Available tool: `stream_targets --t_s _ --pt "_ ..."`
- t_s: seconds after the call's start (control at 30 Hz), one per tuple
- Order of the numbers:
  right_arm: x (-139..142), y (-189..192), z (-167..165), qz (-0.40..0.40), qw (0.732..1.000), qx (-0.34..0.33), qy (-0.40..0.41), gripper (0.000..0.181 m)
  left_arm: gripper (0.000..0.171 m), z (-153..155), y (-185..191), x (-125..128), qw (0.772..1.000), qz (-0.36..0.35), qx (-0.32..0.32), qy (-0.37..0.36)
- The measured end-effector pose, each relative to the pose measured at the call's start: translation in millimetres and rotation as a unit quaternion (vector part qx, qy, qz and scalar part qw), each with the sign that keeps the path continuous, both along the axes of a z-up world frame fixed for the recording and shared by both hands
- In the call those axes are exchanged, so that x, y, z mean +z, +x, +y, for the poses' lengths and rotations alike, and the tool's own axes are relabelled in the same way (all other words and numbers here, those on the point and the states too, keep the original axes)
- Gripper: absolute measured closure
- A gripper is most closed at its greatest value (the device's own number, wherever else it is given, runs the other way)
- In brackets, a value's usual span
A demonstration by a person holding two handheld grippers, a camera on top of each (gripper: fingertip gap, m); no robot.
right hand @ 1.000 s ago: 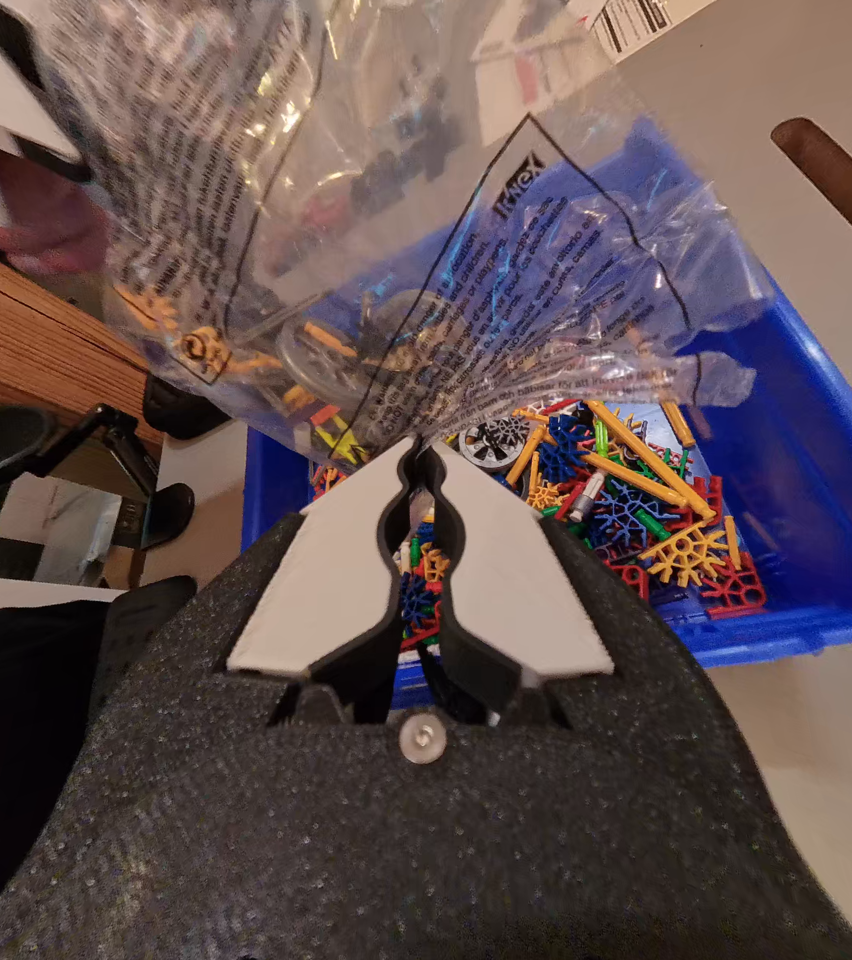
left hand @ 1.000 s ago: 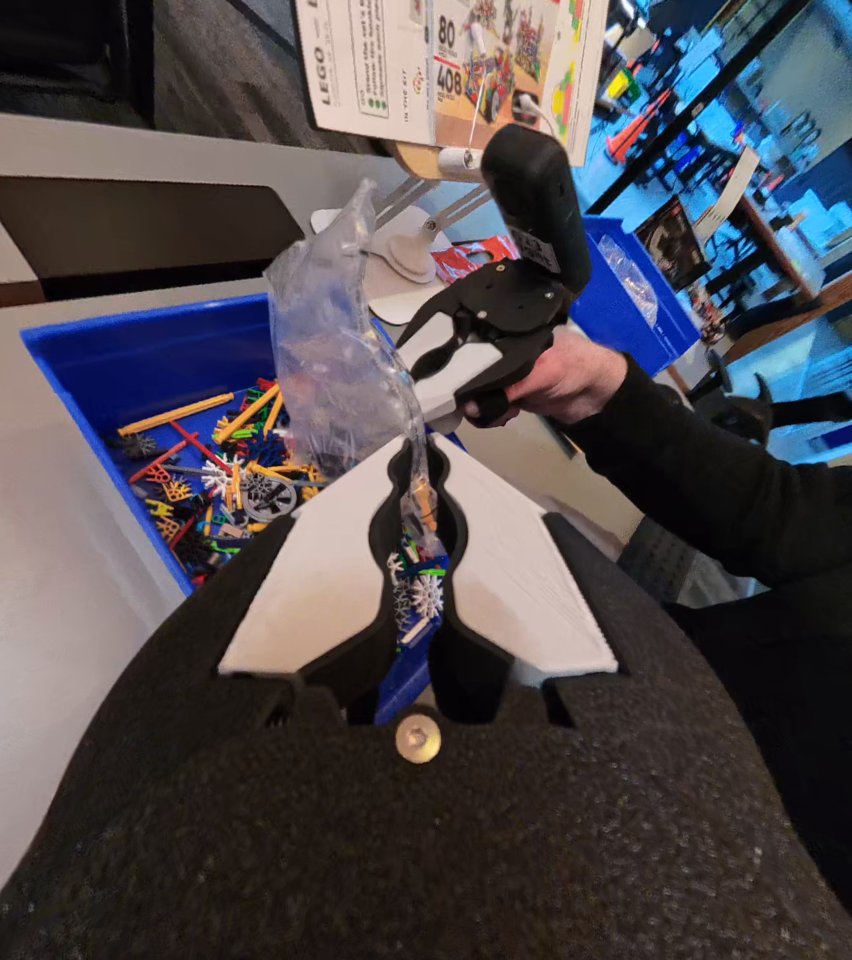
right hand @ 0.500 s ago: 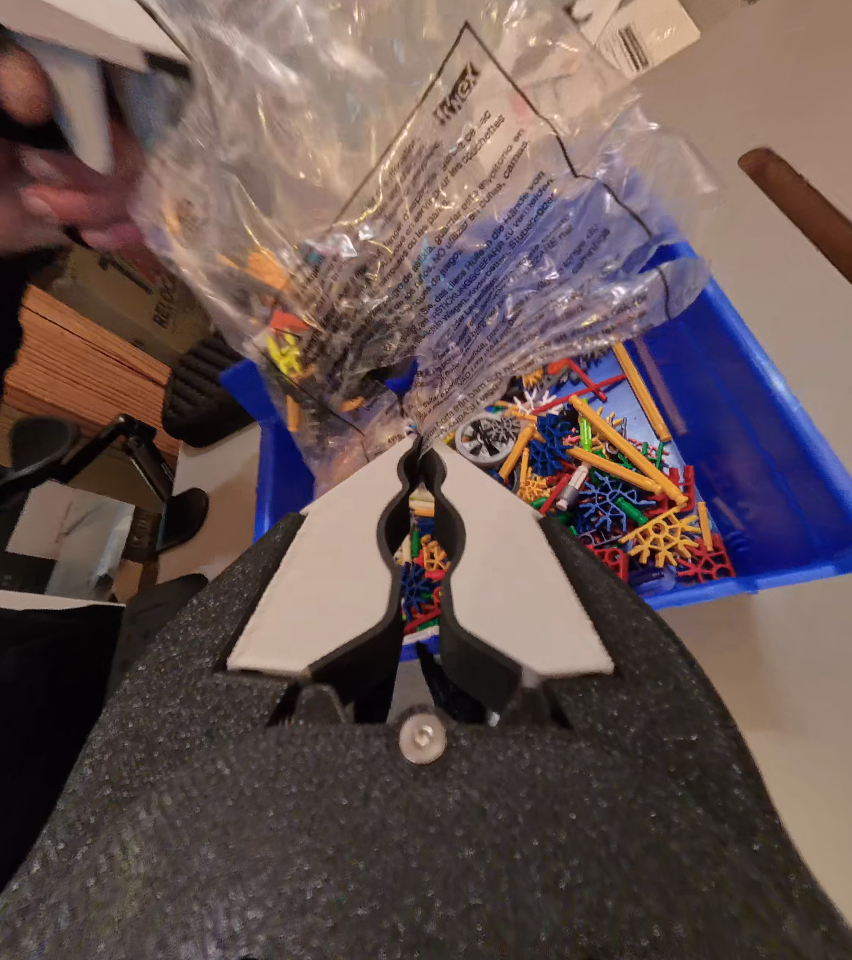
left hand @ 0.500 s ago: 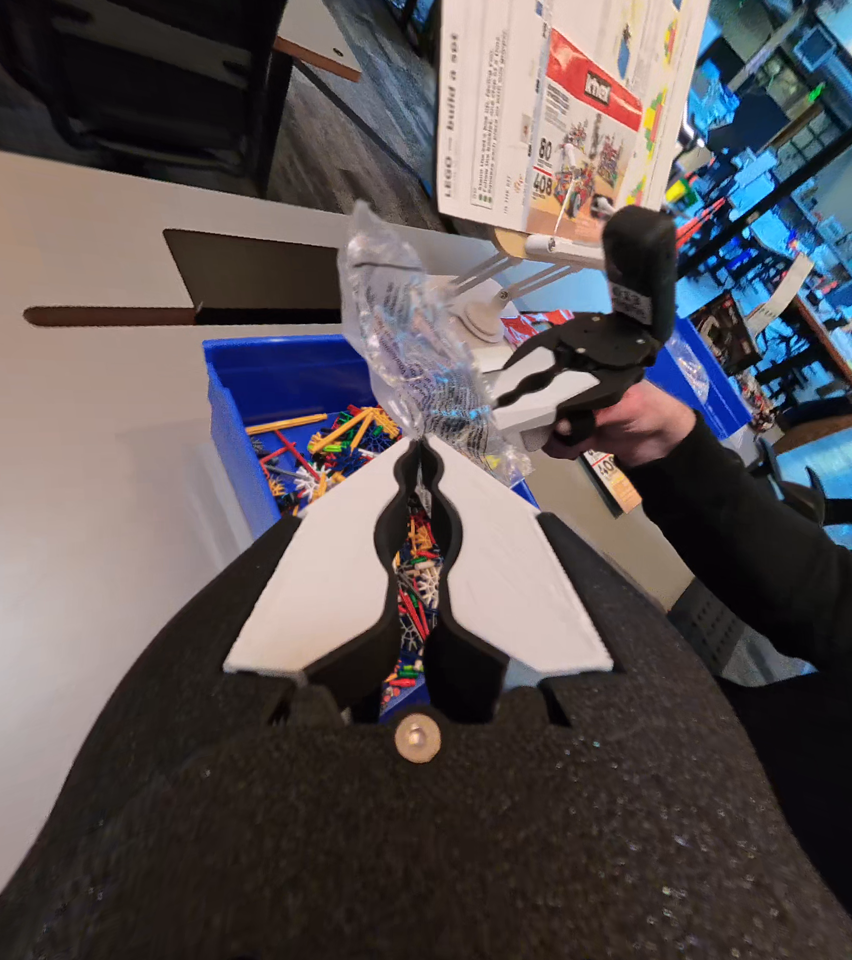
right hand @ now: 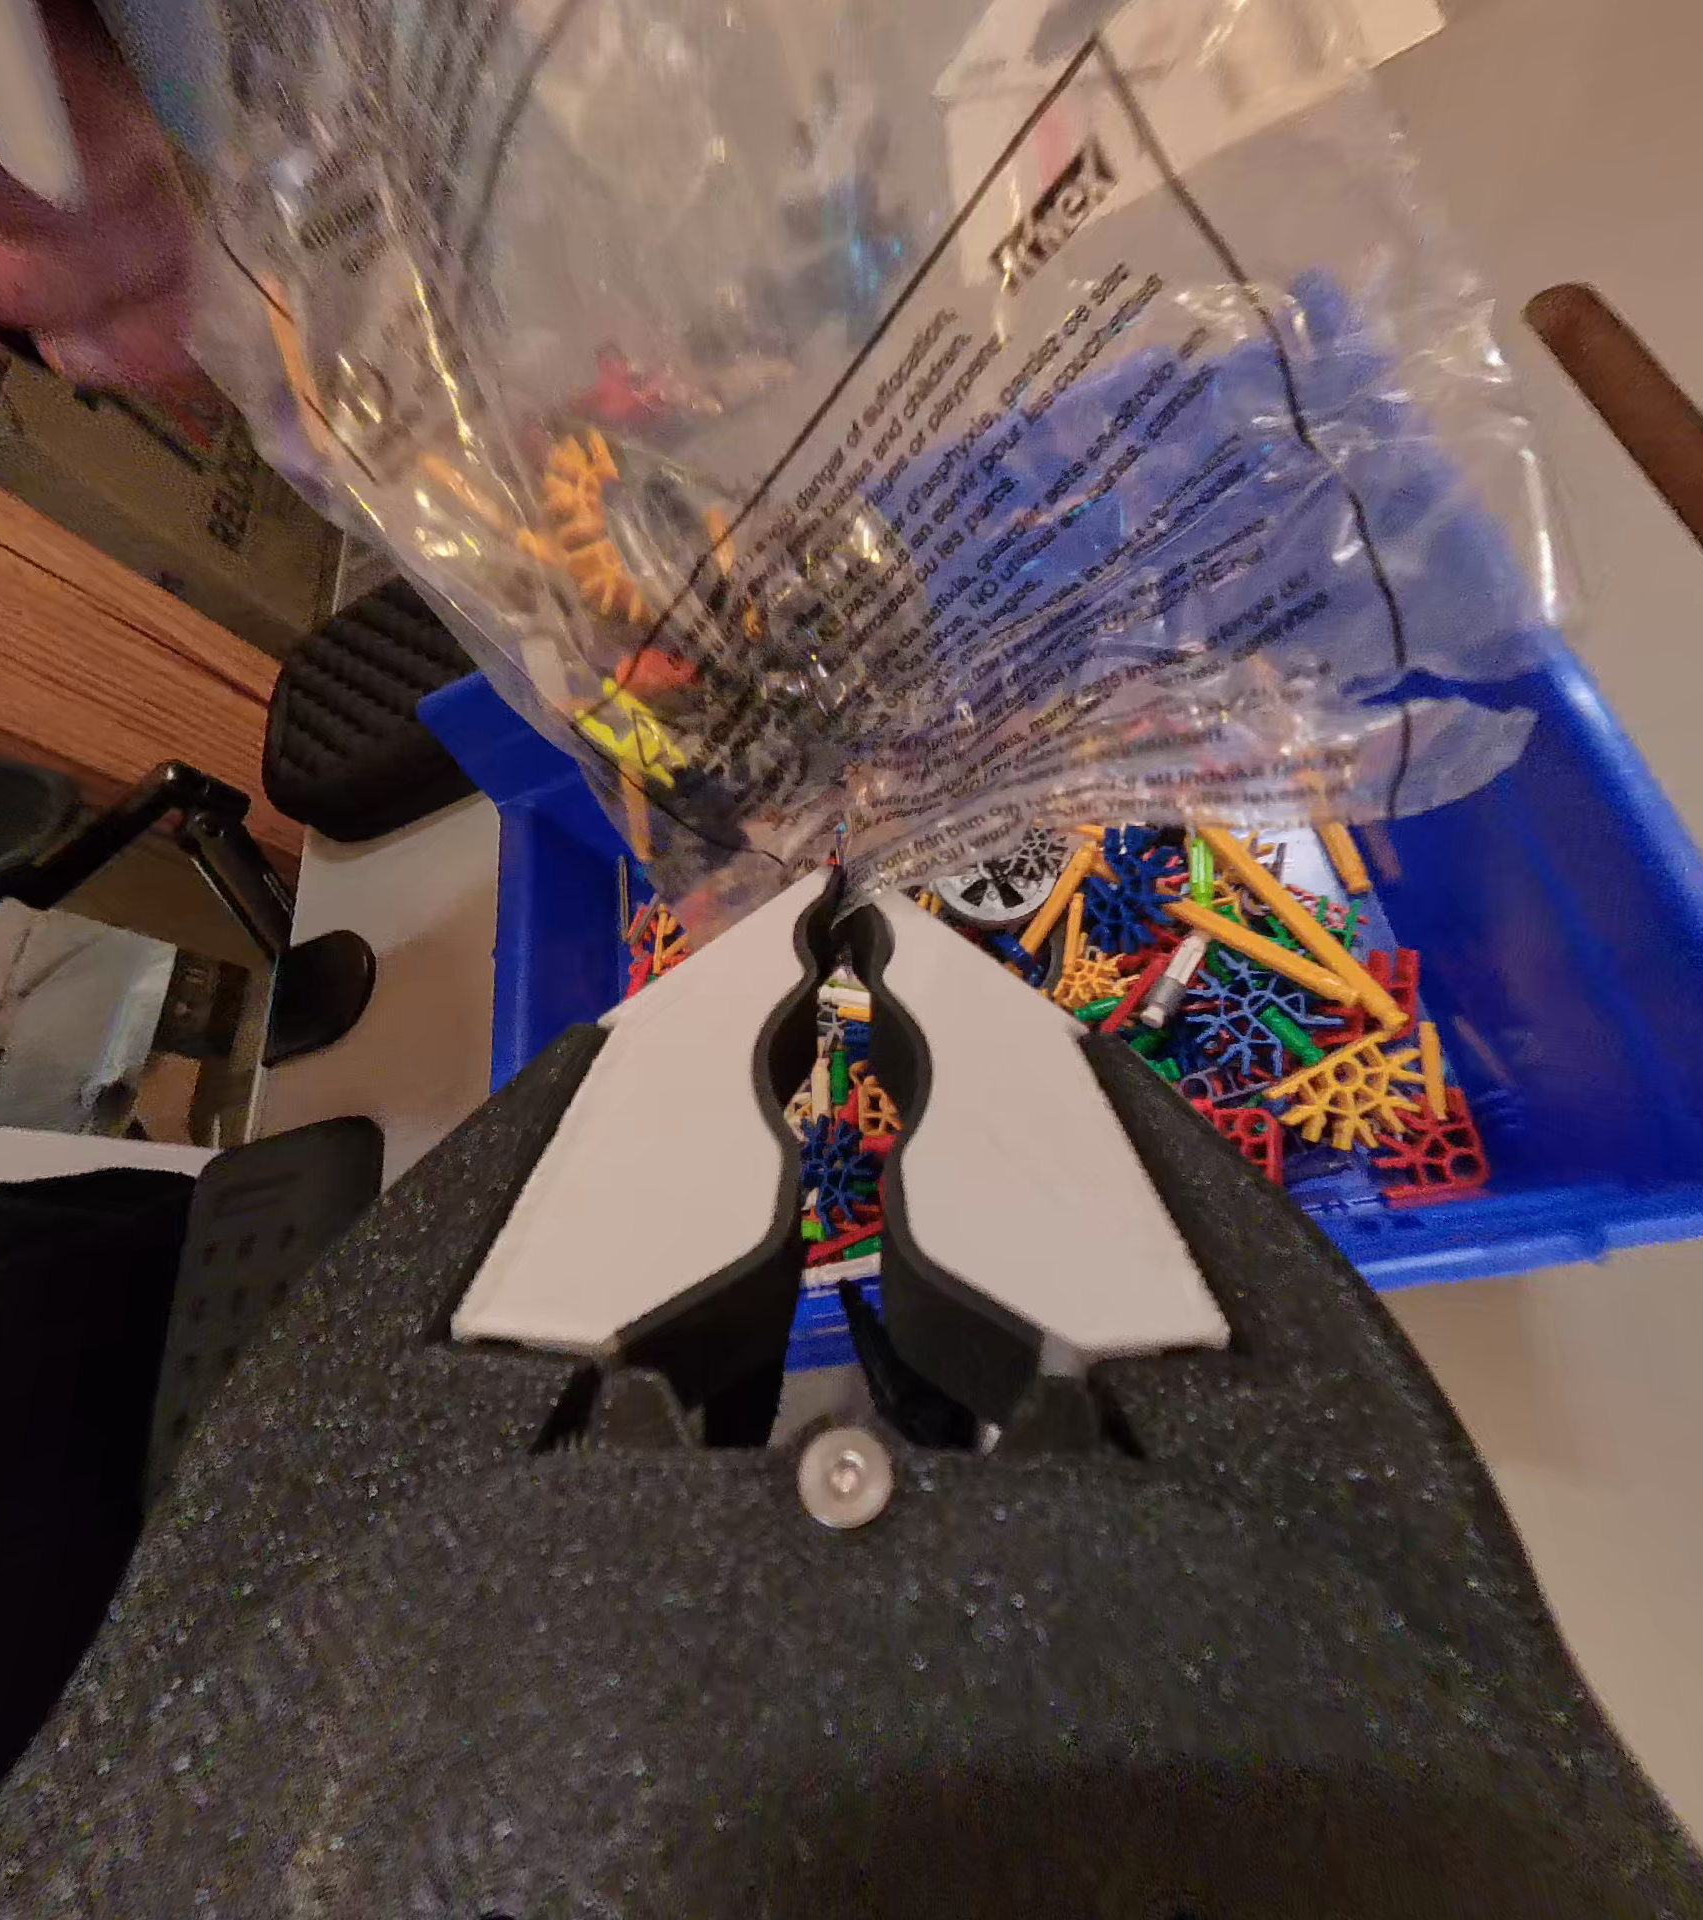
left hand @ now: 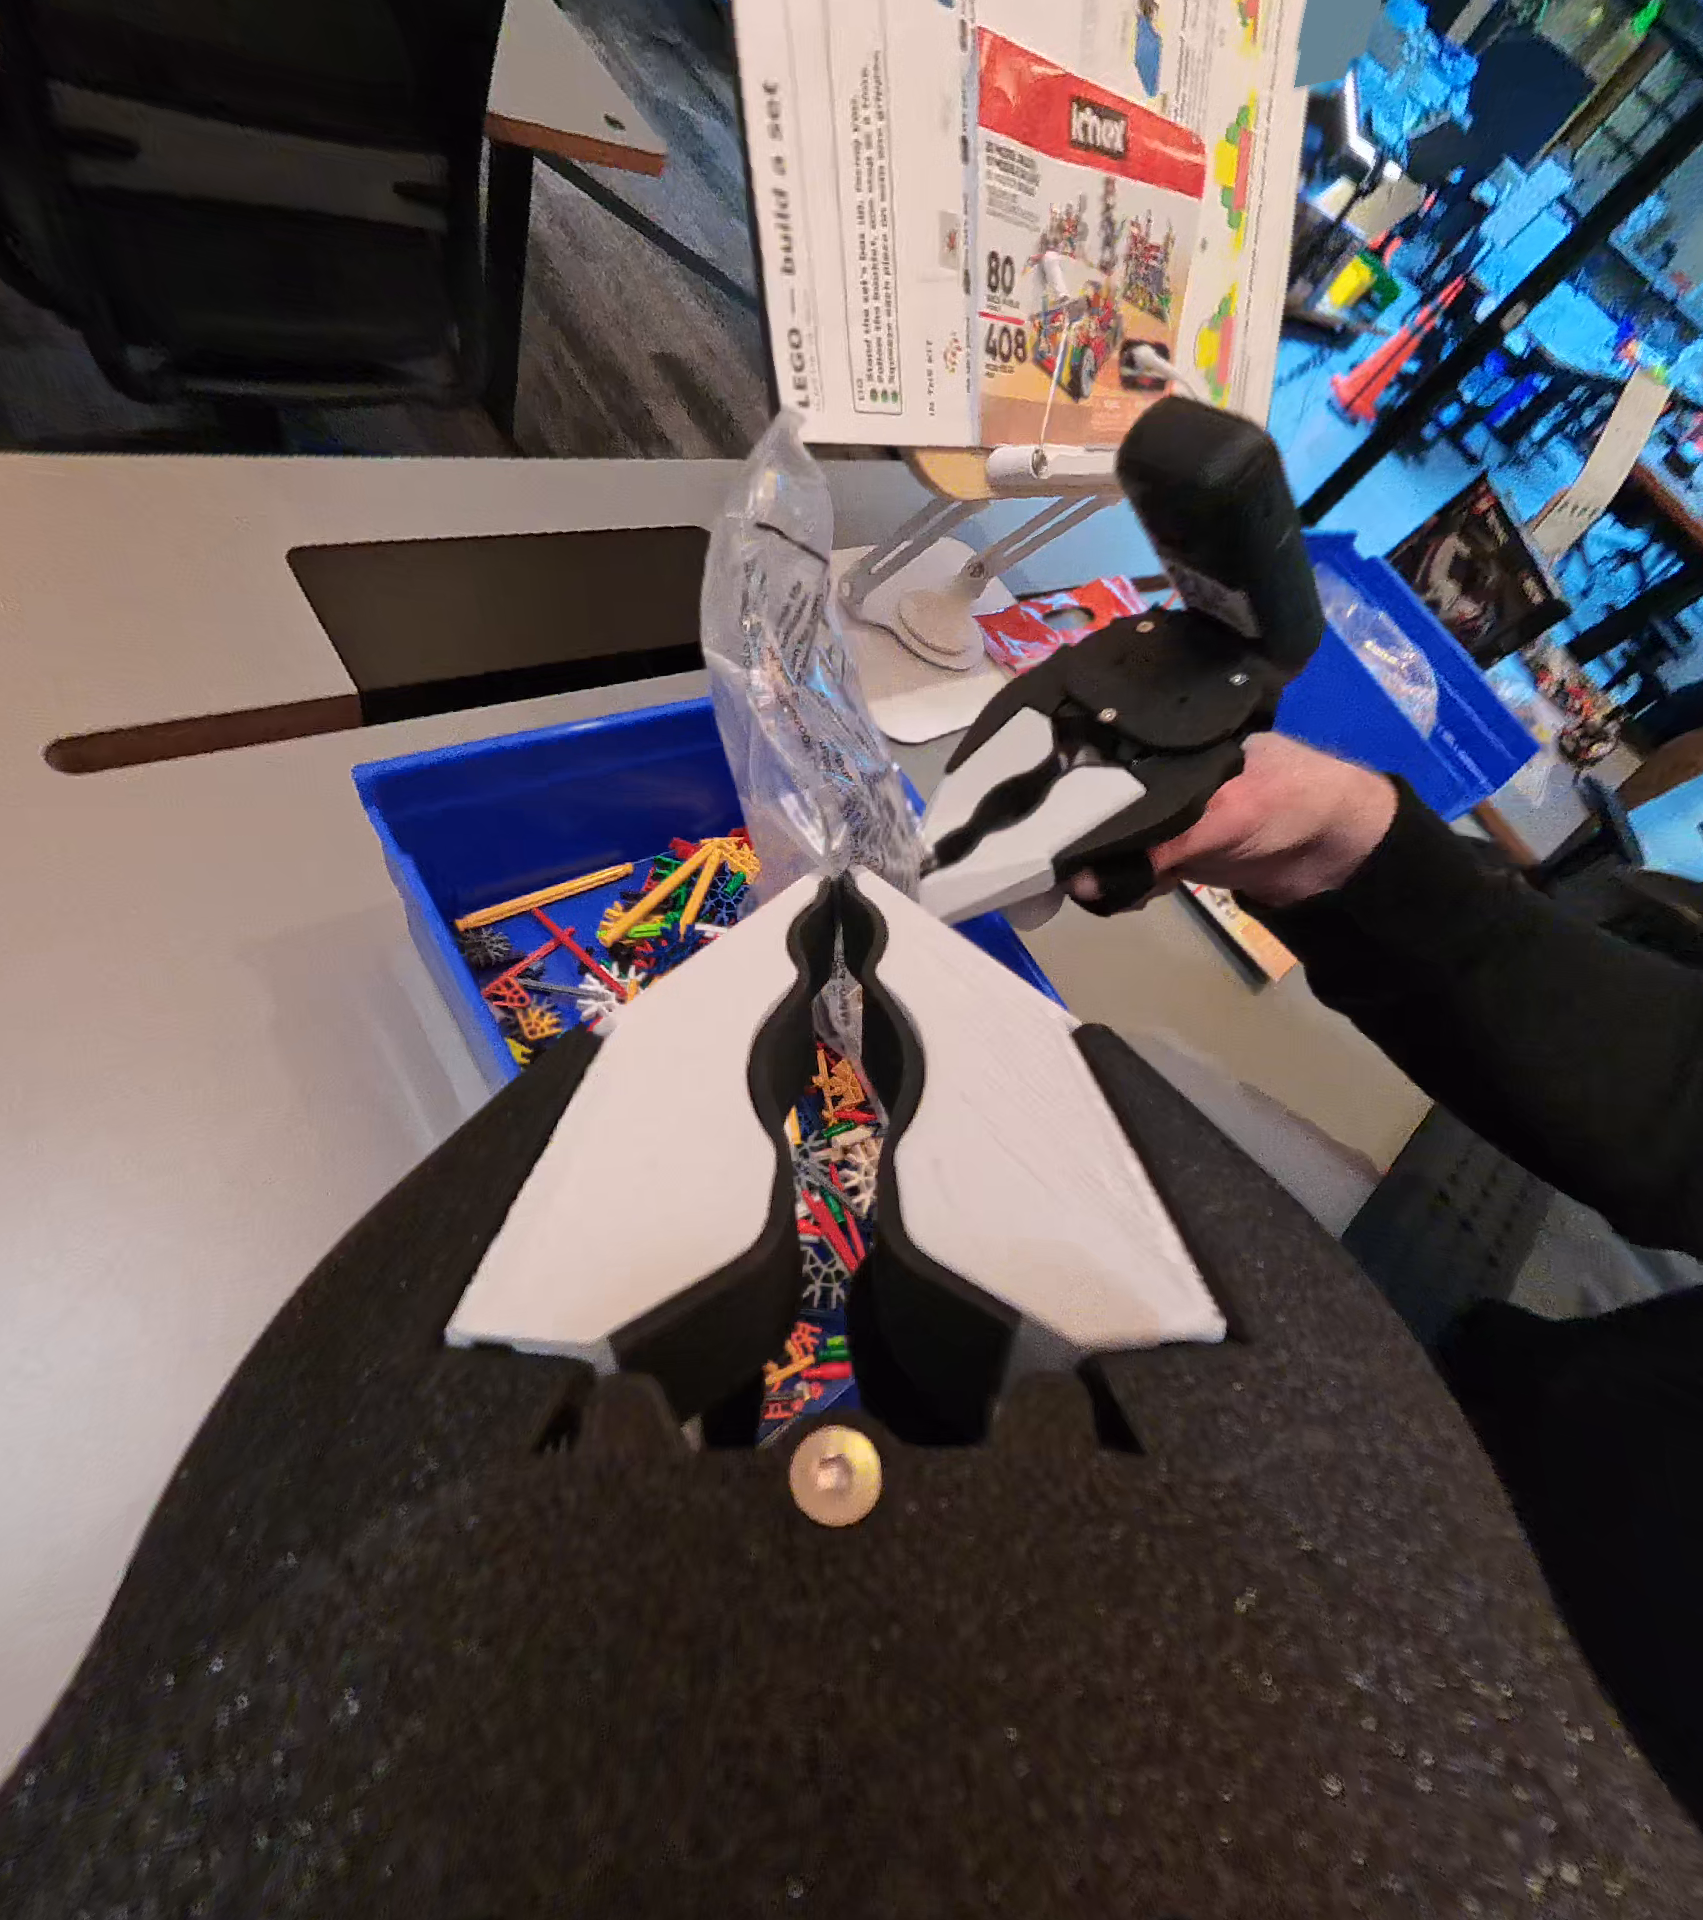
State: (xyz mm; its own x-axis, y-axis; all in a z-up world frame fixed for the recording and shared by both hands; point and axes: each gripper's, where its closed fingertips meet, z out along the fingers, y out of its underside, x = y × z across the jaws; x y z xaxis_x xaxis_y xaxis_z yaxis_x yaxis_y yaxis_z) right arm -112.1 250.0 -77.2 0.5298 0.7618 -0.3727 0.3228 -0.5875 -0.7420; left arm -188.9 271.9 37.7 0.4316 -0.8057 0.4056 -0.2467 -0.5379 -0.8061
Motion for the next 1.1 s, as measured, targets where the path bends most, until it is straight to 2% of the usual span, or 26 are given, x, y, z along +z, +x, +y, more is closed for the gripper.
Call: stream_targets --t_s 0.07,0.17,0.27,0.47,0.57,0.67,0.73,0.83,0.9,1.1 --pt "-6 0 -1 -0.021 1.000 0.004 0.015 0.181 0.171 3 -3 7 0.999 0.028 0.004 0.024" --pt "-2 9 8 0.002 1.000 -0.025 0.016 0.181 0.171 9 -10 19 0.999 0.027 0.017 0.040" --pt "-1 18 12 -0.018 0.999 -0.035 0.030 0.181 0.171 11 -16 10 0.998 0.042 0.023 0.042" --pt "-15 9 -4 -0.069 0.997 0.010 0.027 0.181 0.171 0 -1 8 0.997 0.049 -0.005 0.059" --pt "-13 8 -7 -0.072 0.997 0.010 0.031 0.146 0.171 -2 6 8 0.996 0.059 -0.014 0.064" --pt "-8 12 -11 -0.088 0.994 0.011 0.057 0.140 0.171 -7 10 3 0.994 0.084 -0.035 0.061" --pt "-2 16 -13 -0.083 0.995 0.009 0.060 0.130 0.171 -7 12 3 0.992 0.097 -0.039 0.068" --pt "-3 27 -11 -0.106 0.992 0.005 0.063 0.127 0.171 -7 16 5 0.990 0.110 -0.047 0.079" --pt "3 30 -9 -0.086 0.995 0.000 0.055 0.126 0.171 -6 18 8 0.989 0.113 -0.051 0.085" --pt "6 40 -4 -0.106 0.992 -0.005 0.061 0.127 0.171 0 16 10 0.985 0.135 -0.052 0.097"
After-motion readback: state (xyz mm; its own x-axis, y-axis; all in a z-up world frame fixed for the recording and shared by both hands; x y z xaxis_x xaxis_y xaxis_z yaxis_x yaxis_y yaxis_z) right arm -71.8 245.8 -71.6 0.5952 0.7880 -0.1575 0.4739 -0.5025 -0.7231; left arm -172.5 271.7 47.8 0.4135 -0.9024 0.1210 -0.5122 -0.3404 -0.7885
